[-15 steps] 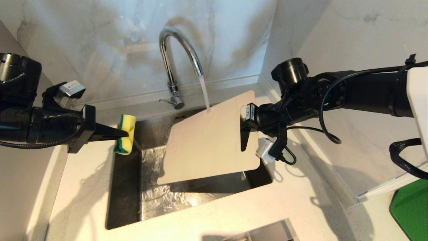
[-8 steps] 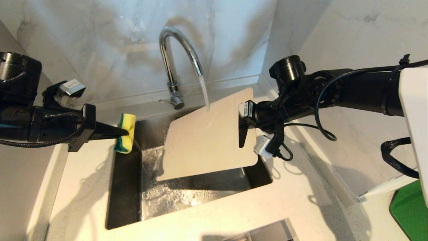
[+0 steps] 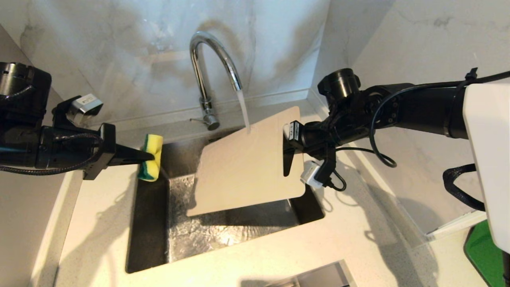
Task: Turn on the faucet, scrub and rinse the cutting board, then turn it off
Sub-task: Scrub the cutting board underwater
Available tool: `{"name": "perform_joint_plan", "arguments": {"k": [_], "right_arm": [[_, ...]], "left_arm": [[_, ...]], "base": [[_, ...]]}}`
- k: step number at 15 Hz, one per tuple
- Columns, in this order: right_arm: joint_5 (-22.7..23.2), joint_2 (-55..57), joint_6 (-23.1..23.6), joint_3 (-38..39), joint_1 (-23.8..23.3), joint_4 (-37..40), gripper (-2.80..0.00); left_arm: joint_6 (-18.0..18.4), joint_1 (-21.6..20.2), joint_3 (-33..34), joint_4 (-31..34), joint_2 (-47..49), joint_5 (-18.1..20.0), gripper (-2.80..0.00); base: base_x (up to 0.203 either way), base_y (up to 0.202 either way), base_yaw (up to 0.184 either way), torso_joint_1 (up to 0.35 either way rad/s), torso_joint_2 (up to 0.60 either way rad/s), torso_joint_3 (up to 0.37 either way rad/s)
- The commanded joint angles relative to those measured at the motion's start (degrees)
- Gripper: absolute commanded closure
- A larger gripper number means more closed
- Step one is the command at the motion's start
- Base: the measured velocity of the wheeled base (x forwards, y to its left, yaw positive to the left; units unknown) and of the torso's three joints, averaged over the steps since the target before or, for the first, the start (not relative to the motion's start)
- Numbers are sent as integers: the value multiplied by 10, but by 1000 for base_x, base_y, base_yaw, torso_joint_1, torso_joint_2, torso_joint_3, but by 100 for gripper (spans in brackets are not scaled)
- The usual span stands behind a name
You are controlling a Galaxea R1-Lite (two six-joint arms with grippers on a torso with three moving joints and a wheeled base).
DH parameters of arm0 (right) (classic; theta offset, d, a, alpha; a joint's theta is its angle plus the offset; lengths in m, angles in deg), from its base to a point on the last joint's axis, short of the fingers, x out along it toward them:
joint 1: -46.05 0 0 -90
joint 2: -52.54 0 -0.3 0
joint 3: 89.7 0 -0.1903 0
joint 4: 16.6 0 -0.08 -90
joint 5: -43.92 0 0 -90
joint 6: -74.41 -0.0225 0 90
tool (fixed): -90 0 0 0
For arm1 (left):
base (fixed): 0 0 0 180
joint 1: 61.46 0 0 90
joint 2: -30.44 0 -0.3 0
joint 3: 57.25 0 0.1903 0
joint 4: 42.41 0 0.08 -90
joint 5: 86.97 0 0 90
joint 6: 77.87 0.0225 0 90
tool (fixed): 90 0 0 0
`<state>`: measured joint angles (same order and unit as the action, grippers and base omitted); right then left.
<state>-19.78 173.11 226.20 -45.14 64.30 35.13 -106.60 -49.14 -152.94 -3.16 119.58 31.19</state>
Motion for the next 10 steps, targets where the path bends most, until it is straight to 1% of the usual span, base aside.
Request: {"name": "perform_joint_plan", "arguments": {"k": [1, 5, 8, 10], "right_arm": [[2, -14, 19, 18, 0, 1, 0], [3, -62, 26, 76, 0, -3, 0], [4, -91, 23, 81, 1, -3, 0], [5, -113, 7, 81, 3, -3, 0]], "left_arm": [[-2, 0, 0, 1, 0, 1, 0], [-2, 1, 0, 3, 0, 1, 0], [-3, 1, 2, 6, 2, 1, 0], [-3, 5, 0, 6, 6, 0, 0]], "base": [[0, 0, 0, 0, 0, 0], [0, 0, 0, 0, 0, 0], [0, 0, 0, 0, 0, 0], [0, 0, 0, 0, 0, 0]]}}
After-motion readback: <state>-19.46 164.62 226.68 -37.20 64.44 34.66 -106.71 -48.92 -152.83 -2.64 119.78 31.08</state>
